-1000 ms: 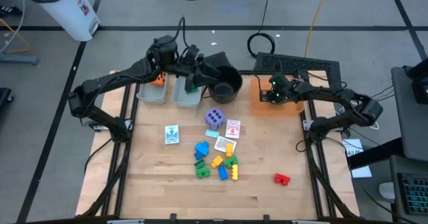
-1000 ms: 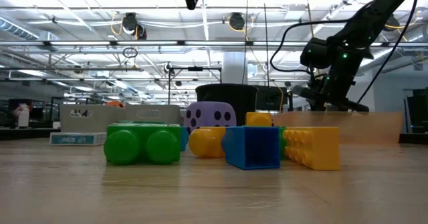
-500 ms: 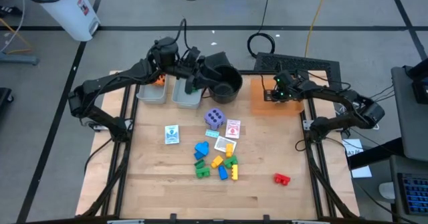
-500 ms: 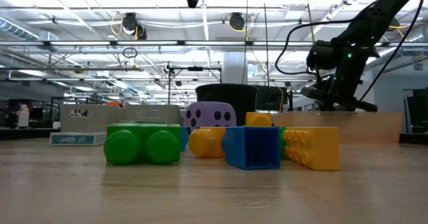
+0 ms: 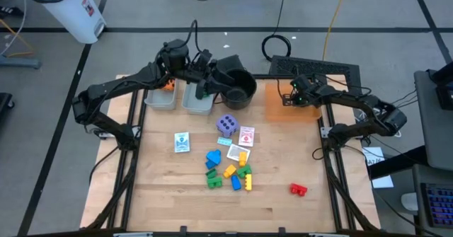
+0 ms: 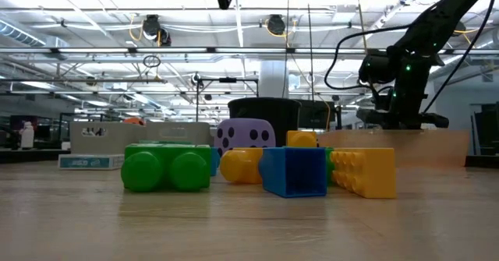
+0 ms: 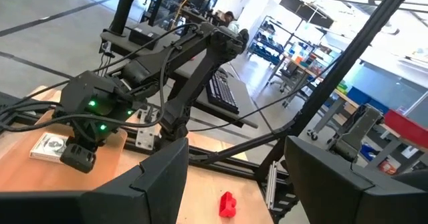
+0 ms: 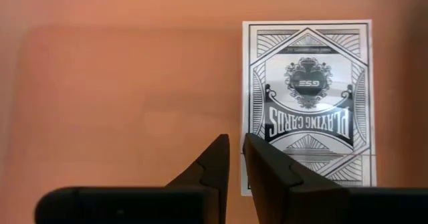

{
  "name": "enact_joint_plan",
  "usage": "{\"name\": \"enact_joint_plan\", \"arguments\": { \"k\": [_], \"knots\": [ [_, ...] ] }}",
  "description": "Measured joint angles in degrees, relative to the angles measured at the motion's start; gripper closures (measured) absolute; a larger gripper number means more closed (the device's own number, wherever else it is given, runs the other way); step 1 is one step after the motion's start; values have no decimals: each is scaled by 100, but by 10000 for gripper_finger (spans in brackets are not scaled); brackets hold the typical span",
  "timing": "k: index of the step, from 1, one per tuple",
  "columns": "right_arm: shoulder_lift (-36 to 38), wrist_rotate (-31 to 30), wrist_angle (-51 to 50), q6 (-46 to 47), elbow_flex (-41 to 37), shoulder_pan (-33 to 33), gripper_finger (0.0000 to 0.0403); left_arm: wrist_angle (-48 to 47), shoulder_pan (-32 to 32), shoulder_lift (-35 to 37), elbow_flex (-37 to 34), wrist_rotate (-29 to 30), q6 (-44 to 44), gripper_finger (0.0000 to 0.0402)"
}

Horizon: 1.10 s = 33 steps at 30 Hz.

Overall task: Pick & Place Toys
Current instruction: Put the black deck of cards into the orange bin, then put the blue deck of cards into the orange bin

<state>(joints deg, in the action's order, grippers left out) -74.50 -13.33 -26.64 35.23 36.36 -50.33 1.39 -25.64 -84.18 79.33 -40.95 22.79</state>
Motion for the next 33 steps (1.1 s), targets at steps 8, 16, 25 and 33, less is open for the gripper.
{"name": "enact_joint_plan", "arguments": {
  "k": [8,16,25,33],
  "knots": [
    [1,-35,18,69,0,-173,382,0,1,0,0,-4,0,151],
    [319,-58,352,153,-24,-266,386,0,1,0,0,-5,-2,151],
    [979,183,971,439,-20,95,397,0,1,0,0,-6,-20,151],
    [1255,420,3236,426,-7,1433,399,-334,-68,65,0,-2,-28,151]
  ]
}}
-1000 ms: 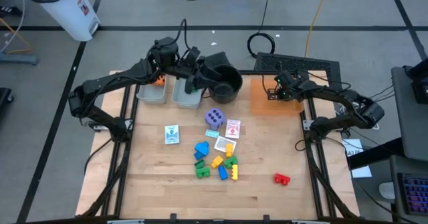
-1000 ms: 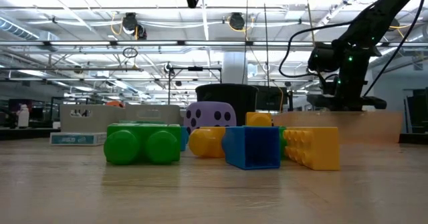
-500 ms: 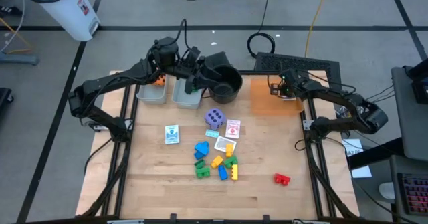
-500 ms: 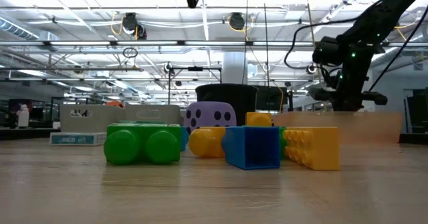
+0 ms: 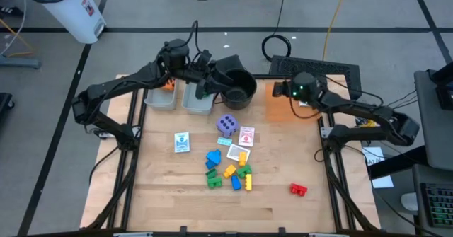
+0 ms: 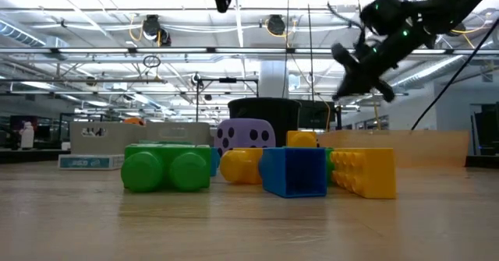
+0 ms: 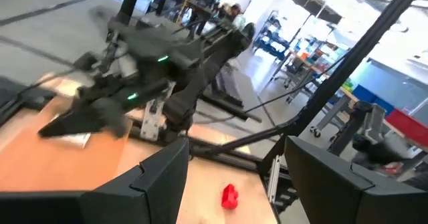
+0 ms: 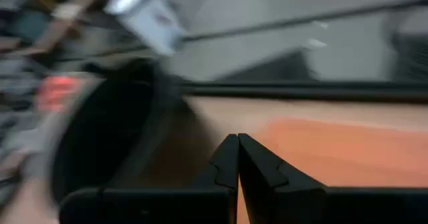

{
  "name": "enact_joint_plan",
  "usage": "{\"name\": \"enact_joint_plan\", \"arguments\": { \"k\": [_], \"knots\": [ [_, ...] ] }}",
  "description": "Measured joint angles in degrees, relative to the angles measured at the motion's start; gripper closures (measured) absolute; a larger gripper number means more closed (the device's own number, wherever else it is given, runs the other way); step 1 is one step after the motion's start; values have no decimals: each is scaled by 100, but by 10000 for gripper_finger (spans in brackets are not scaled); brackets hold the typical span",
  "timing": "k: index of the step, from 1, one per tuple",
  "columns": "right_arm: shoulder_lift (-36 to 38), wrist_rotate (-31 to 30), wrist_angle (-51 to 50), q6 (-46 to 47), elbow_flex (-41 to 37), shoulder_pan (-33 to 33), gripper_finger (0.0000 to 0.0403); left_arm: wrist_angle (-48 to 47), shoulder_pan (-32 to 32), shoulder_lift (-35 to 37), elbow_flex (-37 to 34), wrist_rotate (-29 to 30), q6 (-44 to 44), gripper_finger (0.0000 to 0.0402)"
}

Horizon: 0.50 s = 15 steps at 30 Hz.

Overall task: Pick & Place Toys
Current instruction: Put the blue deck of cards into the orange bin

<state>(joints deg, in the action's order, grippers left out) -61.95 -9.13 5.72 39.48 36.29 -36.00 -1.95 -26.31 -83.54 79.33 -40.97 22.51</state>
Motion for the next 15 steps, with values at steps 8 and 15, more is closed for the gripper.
{"name": "enact_joint_plan", "arguments": {
  "k": [8,15],
  "knots": [
    [-242,-163,2306,-881,2,1582,399,-212,80,437,0,443,-380,151],
    [-631,-153,3311,-1285,123,2765,399,-106,693,523,-9,592,-380,151]
  ]
}}
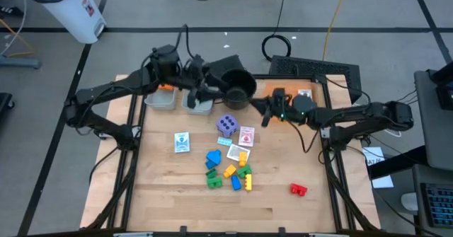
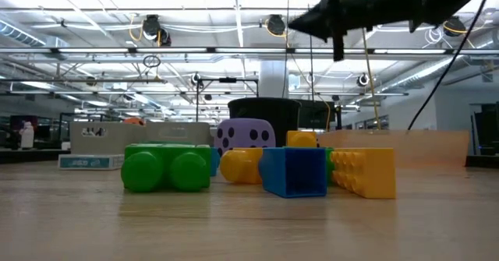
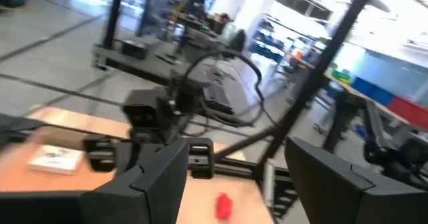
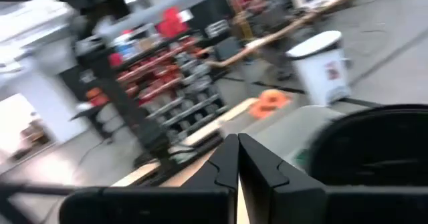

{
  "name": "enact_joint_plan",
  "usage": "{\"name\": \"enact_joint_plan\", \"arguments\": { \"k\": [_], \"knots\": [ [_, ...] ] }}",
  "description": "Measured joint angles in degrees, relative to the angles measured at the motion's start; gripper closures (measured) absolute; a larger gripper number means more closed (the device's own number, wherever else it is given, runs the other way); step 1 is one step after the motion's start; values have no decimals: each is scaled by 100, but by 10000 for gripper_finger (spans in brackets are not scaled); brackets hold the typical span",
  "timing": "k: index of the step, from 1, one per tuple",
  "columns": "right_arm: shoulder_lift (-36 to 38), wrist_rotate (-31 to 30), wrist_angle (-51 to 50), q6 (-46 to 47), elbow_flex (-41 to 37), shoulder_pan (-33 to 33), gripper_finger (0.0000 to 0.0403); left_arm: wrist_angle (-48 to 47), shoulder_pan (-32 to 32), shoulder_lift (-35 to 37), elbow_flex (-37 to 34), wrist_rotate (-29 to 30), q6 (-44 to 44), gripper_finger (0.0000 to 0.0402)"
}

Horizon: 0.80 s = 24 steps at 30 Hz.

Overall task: Pick & Place Toys
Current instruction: Put the blue deck of cards into the orange bin

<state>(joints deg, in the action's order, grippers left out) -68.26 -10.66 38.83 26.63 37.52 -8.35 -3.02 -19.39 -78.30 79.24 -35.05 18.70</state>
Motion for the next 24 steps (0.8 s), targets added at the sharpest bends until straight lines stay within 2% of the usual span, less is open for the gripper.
{"name": "enact_joint_plan", "arguments": {
  "k": [3,6,8,11,14,20,24],
  "knots": [
    [-110,-1,-78,-280,258,456,399,200,483,11,-208,532,-17,151],
    [-217,23,-350,-639,619,890,399,786,924,-4,-658,1140,257,151],
    [-228,26,-771,-825,899,1136,399,1291,1168,-8,-960,1457,568,151],
    [-215,21,-1715,-1085,1277,1436,399,1549,1589,7,-1311,2199,963,151],
    [-218,267,-2152,-916,1344,1711,399,1196,2055,-9,-1453,2994,1191,151],
    [-217,1111,-1992,-387,1127,2117,399,116,2975,0,-1449,4630,1641,151],
    [-215,1231,-1685,-273,999,2284,389,-392,3446,0,-1449,5296,2027,151]
  ]
}}
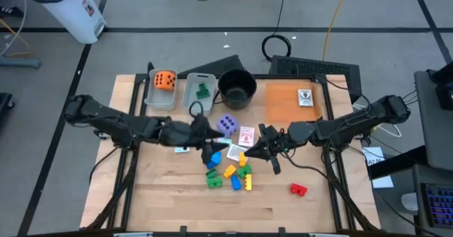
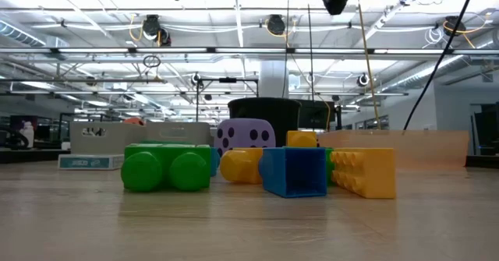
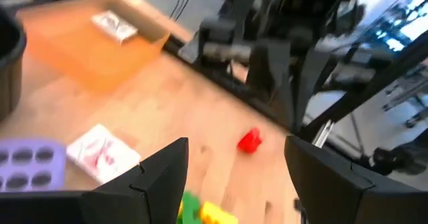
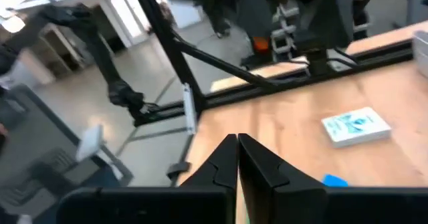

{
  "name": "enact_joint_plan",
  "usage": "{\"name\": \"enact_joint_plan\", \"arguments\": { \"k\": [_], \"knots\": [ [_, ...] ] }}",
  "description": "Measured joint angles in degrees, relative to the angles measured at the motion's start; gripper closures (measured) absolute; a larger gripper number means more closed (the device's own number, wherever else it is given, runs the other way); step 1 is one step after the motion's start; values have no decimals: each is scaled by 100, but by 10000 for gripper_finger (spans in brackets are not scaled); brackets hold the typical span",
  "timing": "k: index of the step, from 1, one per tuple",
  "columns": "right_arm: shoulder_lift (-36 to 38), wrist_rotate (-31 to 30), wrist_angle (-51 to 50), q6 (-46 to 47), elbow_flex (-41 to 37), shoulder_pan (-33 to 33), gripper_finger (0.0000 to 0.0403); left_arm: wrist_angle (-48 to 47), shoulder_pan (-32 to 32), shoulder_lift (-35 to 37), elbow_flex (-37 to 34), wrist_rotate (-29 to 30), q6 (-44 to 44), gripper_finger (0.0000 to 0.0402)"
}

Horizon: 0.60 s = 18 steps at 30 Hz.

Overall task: Pick & Place Toys
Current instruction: Put the blue deck of cards into the orange bin

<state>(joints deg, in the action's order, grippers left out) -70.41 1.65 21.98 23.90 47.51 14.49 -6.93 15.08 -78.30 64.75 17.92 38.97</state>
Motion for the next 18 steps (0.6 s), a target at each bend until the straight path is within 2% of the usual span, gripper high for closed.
{"name": "enact_joint_plan", "arguments": {
  "k": [4,9,13,18],
  "knots": [
    [-2,-4,281,285,-38,77,340,-313,301,0,0,366,368,151],
    [-2,-13,516,511,-38,74,235,-815,460,0,18,516,805,151],
    [-2,-7,485,597,-38,58,154,-2256,493,0,203,525,1628,151],
    [-2,-7,483,615,-38,149,87,-4461,487,0,323,529,3659,151]
  ]
}}
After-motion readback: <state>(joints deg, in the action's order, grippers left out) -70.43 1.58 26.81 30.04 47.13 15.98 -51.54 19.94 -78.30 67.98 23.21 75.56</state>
